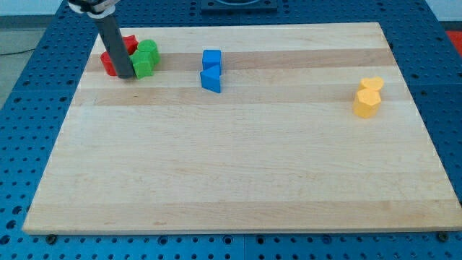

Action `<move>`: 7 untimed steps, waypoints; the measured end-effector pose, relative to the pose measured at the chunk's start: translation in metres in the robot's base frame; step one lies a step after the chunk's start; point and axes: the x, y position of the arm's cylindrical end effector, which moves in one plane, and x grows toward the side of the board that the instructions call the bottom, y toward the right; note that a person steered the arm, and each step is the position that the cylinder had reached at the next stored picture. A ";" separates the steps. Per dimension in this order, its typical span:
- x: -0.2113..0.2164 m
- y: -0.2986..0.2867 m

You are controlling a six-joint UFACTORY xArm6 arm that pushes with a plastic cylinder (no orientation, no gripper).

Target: Separate the green blocks from the red blocks

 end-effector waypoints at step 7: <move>0.041 0.051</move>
